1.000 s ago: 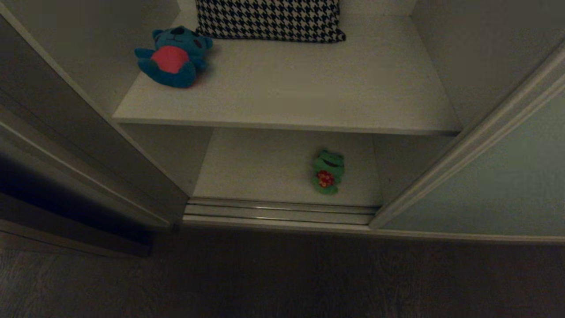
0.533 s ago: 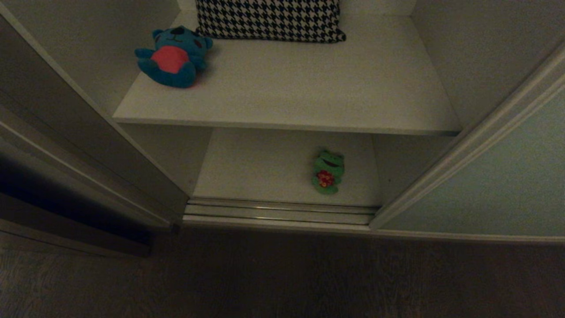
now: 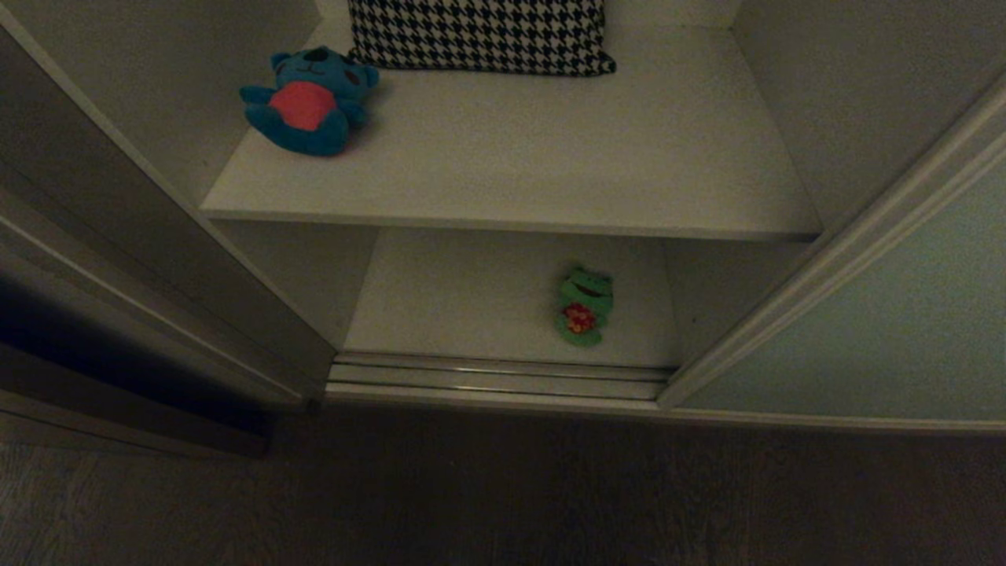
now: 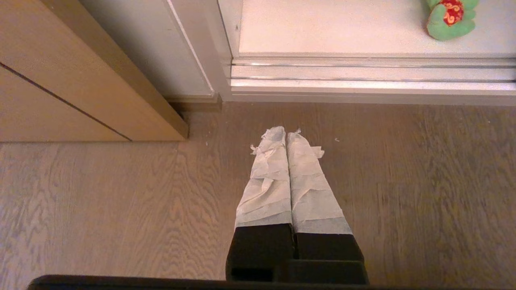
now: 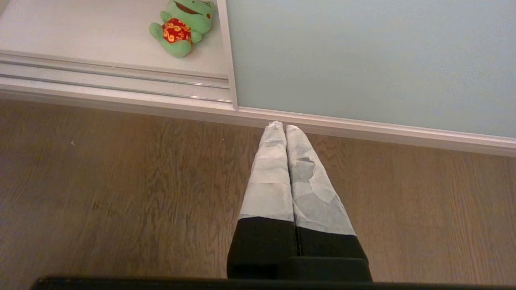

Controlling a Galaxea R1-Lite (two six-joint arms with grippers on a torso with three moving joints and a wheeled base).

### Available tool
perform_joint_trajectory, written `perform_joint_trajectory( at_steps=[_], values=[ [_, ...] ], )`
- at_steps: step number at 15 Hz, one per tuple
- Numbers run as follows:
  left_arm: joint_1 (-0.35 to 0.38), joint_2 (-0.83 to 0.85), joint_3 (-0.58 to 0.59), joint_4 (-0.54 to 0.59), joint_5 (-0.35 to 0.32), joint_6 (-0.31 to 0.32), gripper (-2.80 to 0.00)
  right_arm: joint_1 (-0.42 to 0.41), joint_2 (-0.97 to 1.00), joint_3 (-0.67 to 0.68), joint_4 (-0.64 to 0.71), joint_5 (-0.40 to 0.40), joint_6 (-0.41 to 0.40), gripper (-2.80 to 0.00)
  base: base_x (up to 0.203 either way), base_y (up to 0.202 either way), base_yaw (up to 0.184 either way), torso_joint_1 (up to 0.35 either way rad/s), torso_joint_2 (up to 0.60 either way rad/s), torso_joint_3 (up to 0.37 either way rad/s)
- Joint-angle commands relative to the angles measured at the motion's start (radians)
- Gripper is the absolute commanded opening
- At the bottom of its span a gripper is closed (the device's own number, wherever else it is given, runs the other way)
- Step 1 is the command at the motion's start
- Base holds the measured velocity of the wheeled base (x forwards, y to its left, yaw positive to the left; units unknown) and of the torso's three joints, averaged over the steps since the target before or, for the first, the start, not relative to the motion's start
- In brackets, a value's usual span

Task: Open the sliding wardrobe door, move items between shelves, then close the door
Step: Place the green doll on the higher shelf

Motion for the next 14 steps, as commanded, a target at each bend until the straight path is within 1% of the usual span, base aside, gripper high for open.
perform_joint_trajectory(
  at_steps=[1, 14],
  values=[
    [0.0, 0.004, 0.0, 0.0, 0.0, 0.0, -2.8, 0.001, -0.003, 0.0, -0.001, 0.0, 0.0, -2.8, 0.0, 0.0, 0.0, 0.0, 0.0, 0.0],
    [0.0, 0.004, 0.0, 0.0, 0.0, 0.0, -2.8, 0.001, -0.003, 0.0, -0.001, 0.0, 0.0, -2.8, 0.0, 0.0, 0.0, 0.0, 0.0, 0.0]
  ],
)
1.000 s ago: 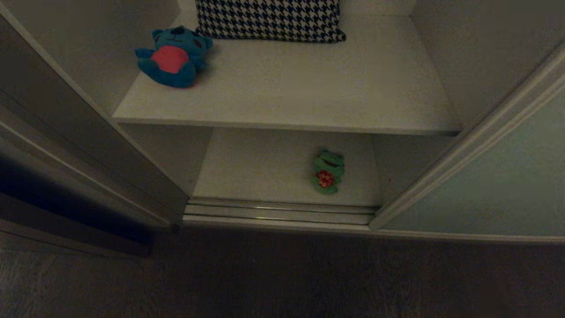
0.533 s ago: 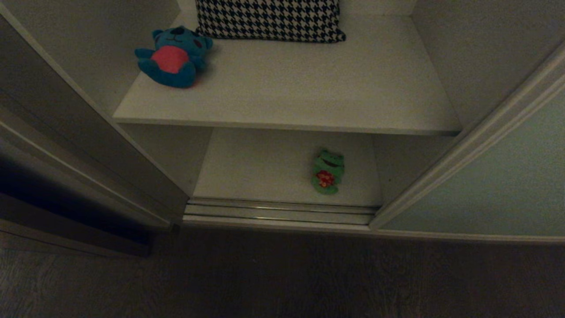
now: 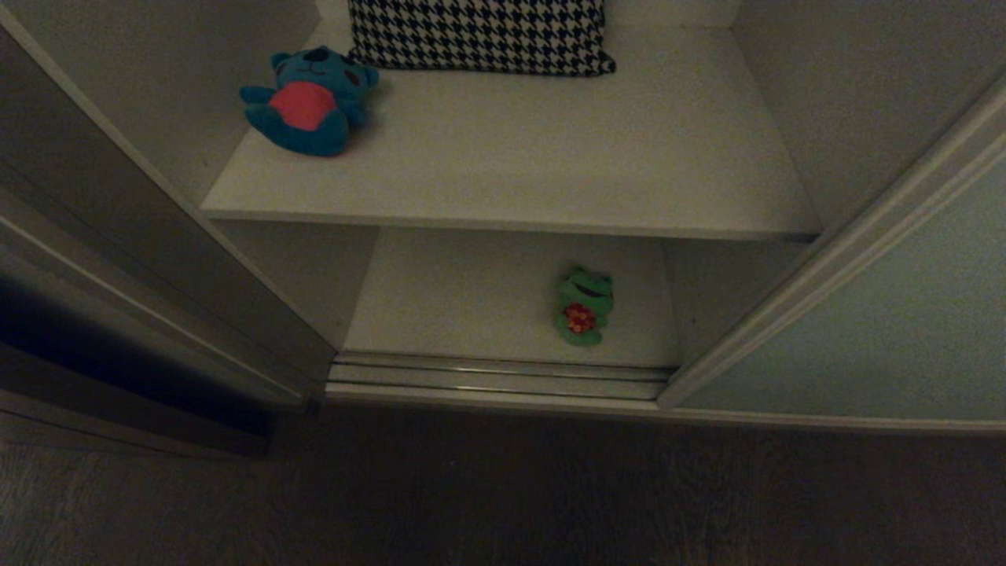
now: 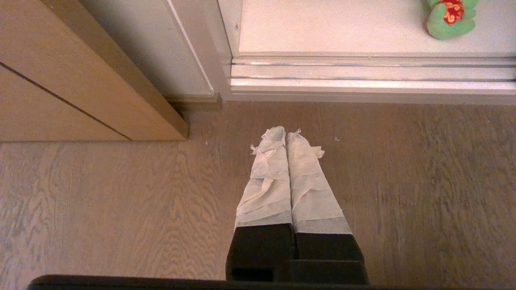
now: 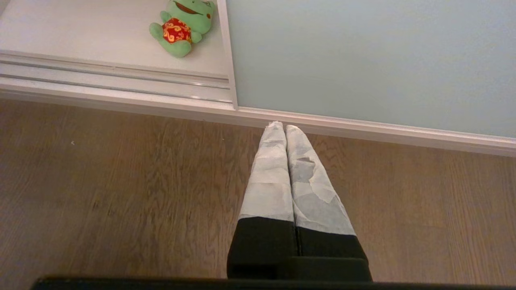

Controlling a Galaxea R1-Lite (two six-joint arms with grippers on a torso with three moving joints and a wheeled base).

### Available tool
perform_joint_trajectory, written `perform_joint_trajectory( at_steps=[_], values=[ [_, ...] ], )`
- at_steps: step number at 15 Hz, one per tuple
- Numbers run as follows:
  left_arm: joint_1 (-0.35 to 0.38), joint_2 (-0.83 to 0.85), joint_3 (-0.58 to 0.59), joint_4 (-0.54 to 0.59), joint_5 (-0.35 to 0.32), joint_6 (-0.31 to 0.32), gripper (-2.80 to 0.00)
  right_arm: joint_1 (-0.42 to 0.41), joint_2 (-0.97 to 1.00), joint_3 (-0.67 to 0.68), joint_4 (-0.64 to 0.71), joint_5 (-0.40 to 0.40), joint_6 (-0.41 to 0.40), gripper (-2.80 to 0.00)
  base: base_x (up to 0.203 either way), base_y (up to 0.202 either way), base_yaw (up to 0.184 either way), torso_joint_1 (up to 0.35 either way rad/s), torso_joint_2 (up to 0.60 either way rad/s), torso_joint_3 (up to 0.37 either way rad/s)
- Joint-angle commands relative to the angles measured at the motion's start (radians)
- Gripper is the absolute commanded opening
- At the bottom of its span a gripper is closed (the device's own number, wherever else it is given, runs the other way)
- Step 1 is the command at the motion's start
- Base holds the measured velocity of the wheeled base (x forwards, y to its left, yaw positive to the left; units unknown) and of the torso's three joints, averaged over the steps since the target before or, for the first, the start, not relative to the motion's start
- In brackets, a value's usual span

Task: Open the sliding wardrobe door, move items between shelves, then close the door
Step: Place the green doll on the higher shelf

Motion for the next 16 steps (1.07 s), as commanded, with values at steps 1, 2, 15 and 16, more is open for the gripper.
perform_joint_trajectory(
  at_steps=[1, 2, 15, 16],
  values=[
    [0.0, 0.003, 0.0, 0.0, 0.0, 0.0, -2.8, 0.0, -0.003, 0.0, -0.001, 0.0, 0.0, -2.8, 0.0, 0.0, 0.0, 0.0, 0.0, 0.0],
    [0.0, 0.003, 0.0, 0.002, 0.0, 0.002, -2.8, 0.0, -0.003, 0.0, -0.001, 0.0, 0.0, -2.8, 0.0, 0.0, 0.0, 0.0, 0.0, 0.0],
    [0.0, 0.003, 0.0, 0.0, 0.0, 0.0, -2.8, 0.0, -0.003, 0.0, -0.001, 0.0, 0.0, -2.8, 0.0, 0.133, -0.002, 0.001, 0.0, 0.003],
    [0.001, 0.003, 0.0, 0.0, 0.0, -0.001, -2.8, 0.0, -0.003, 0.0, -0.001, 0.0, 0.0, -2.8, 0.0, 0.195, -0.004, 0.0, 0.01, 0.002]
  ],
)
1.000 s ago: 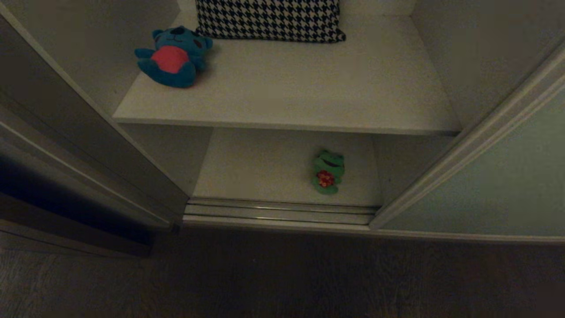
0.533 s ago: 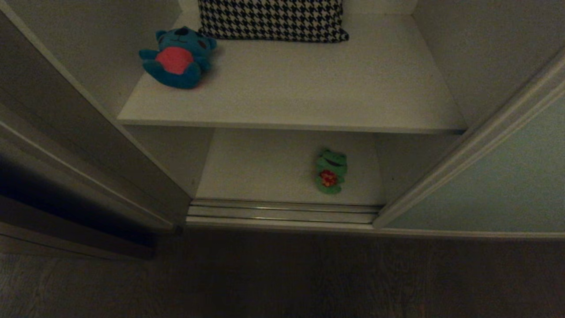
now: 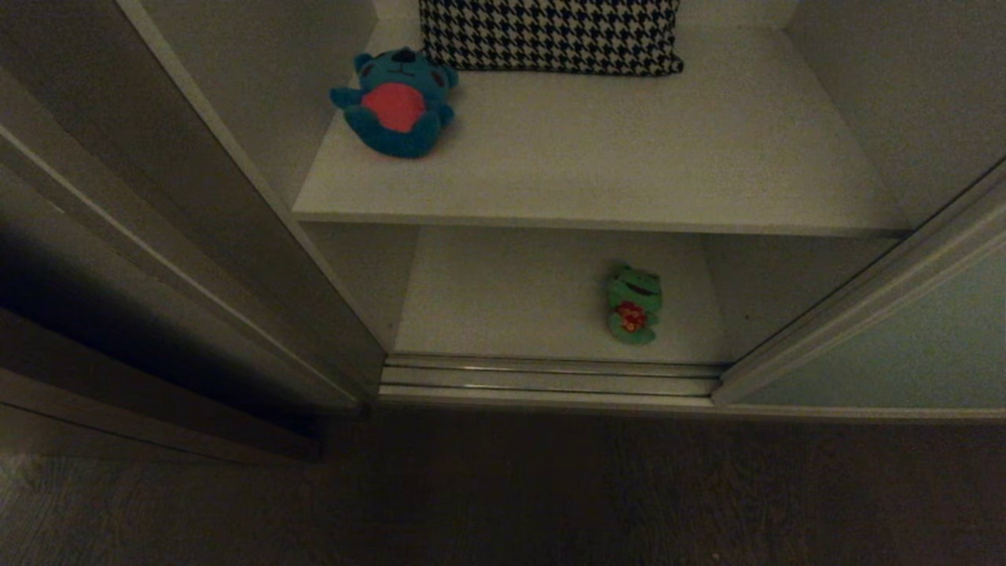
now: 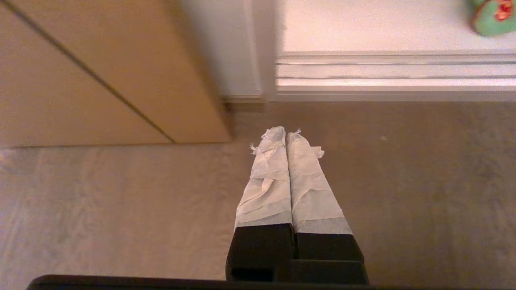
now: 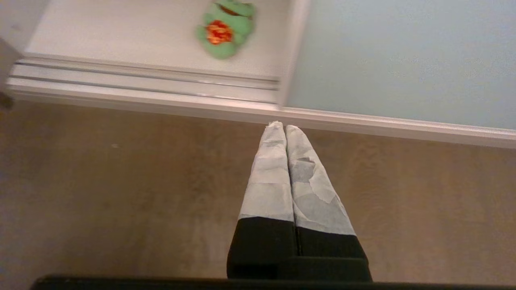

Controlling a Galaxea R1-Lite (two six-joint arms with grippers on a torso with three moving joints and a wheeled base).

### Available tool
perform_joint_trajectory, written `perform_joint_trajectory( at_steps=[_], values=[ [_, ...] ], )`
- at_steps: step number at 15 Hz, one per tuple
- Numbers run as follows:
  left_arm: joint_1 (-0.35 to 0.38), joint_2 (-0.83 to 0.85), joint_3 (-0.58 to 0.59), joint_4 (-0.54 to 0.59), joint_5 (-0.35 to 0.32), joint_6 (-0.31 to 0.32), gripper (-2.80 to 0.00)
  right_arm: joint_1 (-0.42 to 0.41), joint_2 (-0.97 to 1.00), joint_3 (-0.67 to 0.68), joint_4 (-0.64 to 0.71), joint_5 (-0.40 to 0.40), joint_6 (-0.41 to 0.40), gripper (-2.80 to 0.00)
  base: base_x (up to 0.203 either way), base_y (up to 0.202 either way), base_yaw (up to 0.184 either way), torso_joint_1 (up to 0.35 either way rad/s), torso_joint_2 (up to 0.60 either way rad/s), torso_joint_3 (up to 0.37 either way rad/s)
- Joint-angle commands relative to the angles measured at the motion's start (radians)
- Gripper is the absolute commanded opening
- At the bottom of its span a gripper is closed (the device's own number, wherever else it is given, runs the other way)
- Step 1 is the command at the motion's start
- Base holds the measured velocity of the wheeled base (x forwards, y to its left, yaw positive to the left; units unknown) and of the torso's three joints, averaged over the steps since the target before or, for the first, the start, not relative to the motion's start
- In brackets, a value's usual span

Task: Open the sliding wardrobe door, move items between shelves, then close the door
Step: Place the green doll on the higher shelf

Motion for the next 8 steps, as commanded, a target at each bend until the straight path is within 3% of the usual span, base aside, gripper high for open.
perform_joint_trajectory(
  at_steps=[1, 8],
  values=[
    [0.0, 0.001, 0.0, 0.0, 0.0, 0.0, -2.8, 0.0, -0.003, 0.0, -0.001, 0.0, 0.0, -2.8, 0.0, 0.192, -0.004, 0.0, 0.0, 0.002],
    [0.0, 0.001, 0.0, 0.0, 0.0, 0.0, -2.8, 0.0, -0.003, 0.0, -0.001, 0.0, 0.0, -2.8, 0.0, 0.195, -0.002, 0.002, 0.0, 0.003]
  ],
)
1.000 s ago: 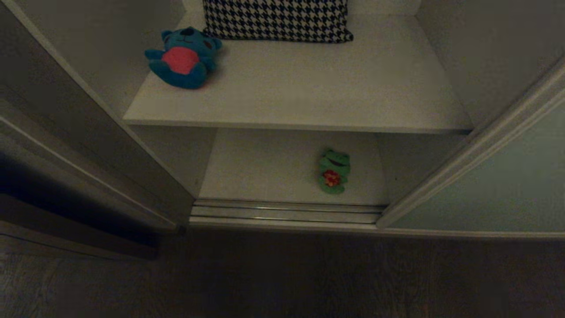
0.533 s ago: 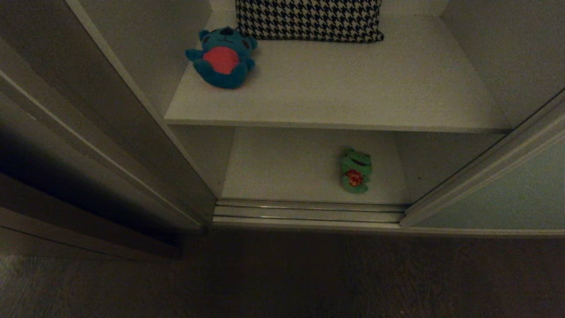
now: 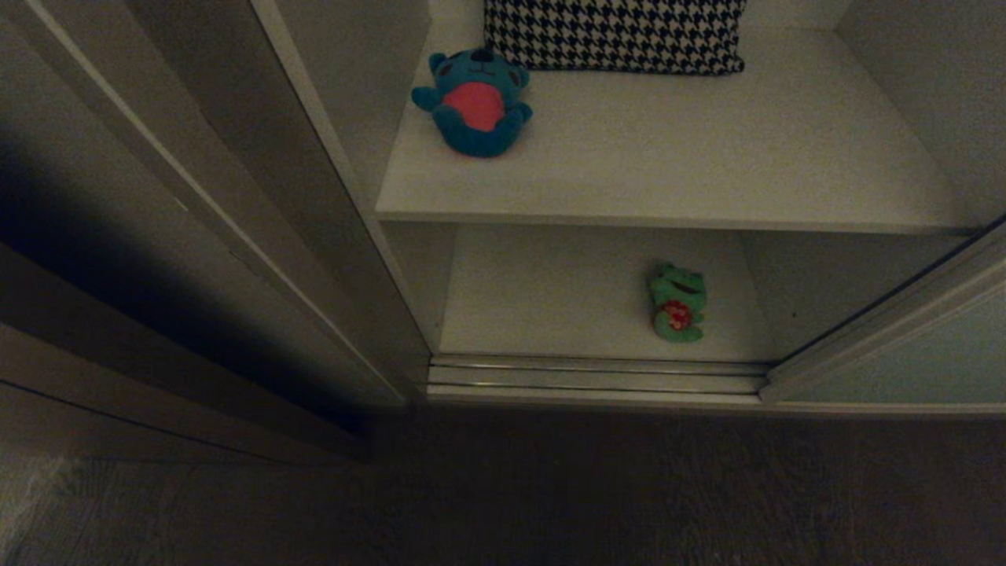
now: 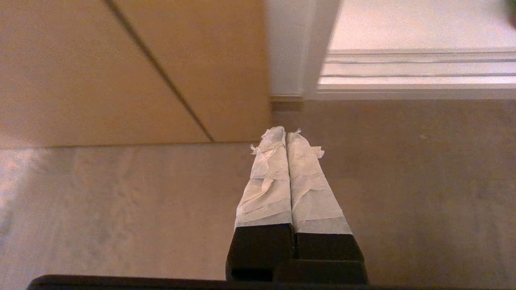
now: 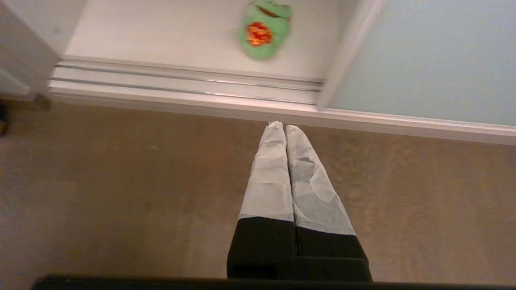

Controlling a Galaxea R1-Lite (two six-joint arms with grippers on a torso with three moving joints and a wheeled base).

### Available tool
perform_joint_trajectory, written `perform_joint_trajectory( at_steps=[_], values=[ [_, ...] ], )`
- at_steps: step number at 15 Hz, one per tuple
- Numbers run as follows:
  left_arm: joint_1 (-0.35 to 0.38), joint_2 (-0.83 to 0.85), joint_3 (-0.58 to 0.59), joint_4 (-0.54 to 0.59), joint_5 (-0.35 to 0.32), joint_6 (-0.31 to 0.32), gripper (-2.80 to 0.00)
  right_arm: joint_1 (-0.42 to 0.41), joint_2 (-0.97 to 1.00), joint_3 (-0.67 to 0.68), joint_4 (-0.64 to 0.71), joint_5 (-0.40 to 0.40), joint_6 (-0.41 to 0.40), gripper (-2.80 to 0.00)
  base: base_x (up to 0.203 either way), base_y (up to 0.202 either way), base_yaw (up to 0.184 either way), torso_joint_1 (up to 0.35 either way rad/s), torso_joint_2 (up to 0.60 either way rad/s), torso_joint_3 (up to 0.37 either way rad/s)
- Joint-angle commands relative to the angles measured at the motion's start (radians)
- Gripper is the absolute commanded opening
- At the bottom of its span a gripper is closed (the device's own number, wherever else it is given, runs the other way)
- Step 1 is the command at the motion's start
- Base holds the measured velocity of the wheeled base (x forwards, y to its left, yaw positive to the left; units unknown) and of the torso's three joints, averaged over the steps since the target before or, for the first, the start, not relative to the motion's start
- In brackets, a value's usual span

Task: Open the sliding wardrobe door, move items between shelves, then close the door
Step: Place the green doll on the higher shelf

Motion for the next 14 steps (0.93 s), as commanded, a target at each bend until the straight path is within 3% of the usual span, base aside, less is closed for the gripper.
perform_joint_trajectory(
  at_steps=[1, 9, 14],
  values=[
    [0.0, 0.001, 0.0, 0.0, 0.0, -0.001, -2.8, 0.0, -0.003, 0.0, -0.001, 0.0, 0.0, -2.8, 0.0, 0.197, 0.001, 0.006, 0.0, -0.002],
    [0.0, 0.001, 0.002, 0.0, 0.005, -0.021, -2.8, 0.0, -0.003, 0.0, -0.001, 0.0, 0.0, -2.8, 0.0, 0.185, -0.002, 0.003, 0.0, 0.002],
    [0.0, 0.001, 0.0, 0.0, 0.012, -0.053, -2.8, 0.0, -0.003, 0.0, -0.001, 0.0, 0.0, -2.8, 0.0, 0.013, 0.0, 0.0, 0.0, 0.001]
  ],
)
